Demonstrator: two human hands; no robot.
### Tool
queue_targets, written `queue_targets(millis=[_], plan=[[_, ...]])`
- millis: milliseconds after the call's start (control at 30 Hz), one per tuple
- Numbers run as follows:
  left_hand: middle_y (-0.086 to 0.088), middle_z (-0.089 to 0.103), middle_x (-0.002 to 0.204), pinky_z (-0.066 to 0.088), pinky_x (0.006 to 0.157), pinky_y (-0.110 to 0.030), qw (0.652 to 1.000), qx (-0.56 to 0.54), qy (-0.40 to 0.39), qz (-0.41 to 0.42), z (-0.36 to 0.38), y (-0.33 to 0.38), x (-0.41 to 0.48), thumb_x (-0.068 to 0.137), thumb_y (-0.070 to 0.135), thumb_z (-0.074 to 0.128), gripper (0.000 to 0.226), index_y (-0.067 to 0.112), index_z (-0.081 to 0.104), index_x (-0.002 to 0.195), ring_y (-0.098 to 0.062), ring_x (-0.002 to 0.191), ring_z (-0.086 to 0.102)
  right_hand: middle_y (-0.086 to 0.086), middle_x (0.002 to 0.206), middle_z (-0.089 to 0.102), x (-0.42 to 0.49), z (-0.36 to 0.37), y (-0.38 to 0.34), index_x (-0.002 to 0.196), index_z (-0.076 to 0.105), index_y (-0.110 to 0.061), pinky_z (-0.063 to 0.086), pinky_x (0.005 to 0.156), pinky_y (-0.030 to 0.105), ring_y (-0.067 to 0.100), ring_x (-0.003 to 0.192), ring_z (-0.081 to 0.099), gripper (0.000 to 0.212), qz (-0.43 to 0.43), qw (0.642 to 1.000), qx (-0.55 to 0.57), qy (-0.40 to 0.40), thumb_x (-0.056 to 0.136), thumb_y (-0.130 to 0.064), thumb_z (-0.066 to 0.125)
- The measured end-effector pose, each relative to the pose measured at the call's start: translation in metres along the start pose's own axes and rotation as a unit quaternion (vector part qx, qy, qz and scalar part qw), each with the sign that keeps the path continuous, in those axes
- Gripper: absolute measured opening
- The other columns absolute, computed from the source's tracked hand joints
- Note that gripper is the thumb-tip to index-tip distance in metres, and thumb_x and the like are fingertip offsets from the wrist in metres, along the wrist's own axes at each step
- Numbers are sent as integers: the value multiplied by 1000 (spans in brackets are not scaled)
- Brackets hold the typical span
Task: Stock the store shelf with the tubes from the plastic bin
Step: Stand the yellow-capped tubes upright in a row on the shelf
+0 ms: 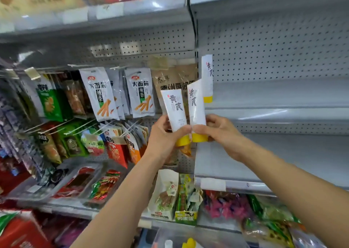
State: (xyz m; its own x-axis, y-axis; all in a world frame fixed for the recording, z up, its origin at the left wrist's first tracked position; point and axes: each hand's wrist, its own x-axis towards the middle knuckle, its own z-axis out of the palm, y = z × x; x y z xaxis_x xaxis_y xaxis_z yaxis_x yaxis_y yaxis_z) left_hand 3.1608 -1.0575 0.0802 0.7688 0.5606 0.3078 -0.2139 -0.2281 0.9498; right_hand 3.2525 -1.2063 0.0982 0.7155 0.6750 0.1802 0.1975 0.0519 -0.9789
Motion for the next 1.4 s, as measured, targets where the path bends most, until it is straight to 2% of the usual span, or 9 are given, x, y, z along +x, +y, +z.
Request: queue_targets(millis=[167,333,467,533,767,900,1033,1267,1400], plan=[[2,66,110,60,63,-31,998,29,-20,44,22,35,29,72,28,83,62,20,51,125,-13,94,68,0,89,70,20,-29,-41,107,63,-9,42,49,8,-6,57,62,27,-65,991,-38,115,82,-11,73],[1,64,106,58,55,-33,998,42,-16,39,45,55,57,71,34,84,60,25,48,118,-23,90,68,4,101,67,56,-75,-60,115,58,-7,47,59,14,10,78,63,38,-56,973,-148,169,81,-14,74],[0,64,107,61,60,-40,998,49,-1,45,61,55,75,73,30,83,59,22,47,119,-21,92,67,10,111,62,92,-106,-52,116,53,-7,52,87,35,23,96,60,43,-20,964,-213,159,79,-9,74],[0,64,108,61,62,-42,998,47,1,42,69,53,82,74,28,82,59,21,46,121,-18,93,66,12,114,62,109,-118,-47,114,53,-7,50,91,39,26,100,60,42,-2,959,-239,153,78,-7,74],[4,64,111,61,68,-42,997,56,32,48,87,43,104,73,30,82,59,24,46,119,-15,99,65,11,118,62,158,-144,-27,125,53,-6,50,95,41,27,106,60,51,23,959,-258,117,78,-9,75],[7,64,112,59,67,-27,993,83,58,63,90,41,108,74,32,81,60,24,45,121,-6,95,63,11,124,60,185,-150,-20,128,51,-5,49,98,42,28,112,59,53,26,960,-259,102,79,-7,73],[9,65,109,61,71,-39,992,83,73,62,93,37,110,72,38,82,61,27,46,120,-8,95,64,13,128,59,207,-154,-17,131,50,-3,47,101,43,29,116,57,54,27,959,-265,96,81,-6,71],[11,62,114,54,79,-23,988,109,81,71,96,32,108,74,38,81,58,28,45,119,-1,99,61,14,134,55,227,-158,-12,136,46,-3,44,104,44,30,122,54,57,29,967,-240,74,83,-2,68],[9,62,116,55,85,-29,989,109,78,63,96,29,107,73,39,81,61,27,45,121,-7,103,62,14,133,55,228,-159,-10,133,46,-2,47,100,45,31,118,55,58,50,959,-266,83,81,-10,72]])
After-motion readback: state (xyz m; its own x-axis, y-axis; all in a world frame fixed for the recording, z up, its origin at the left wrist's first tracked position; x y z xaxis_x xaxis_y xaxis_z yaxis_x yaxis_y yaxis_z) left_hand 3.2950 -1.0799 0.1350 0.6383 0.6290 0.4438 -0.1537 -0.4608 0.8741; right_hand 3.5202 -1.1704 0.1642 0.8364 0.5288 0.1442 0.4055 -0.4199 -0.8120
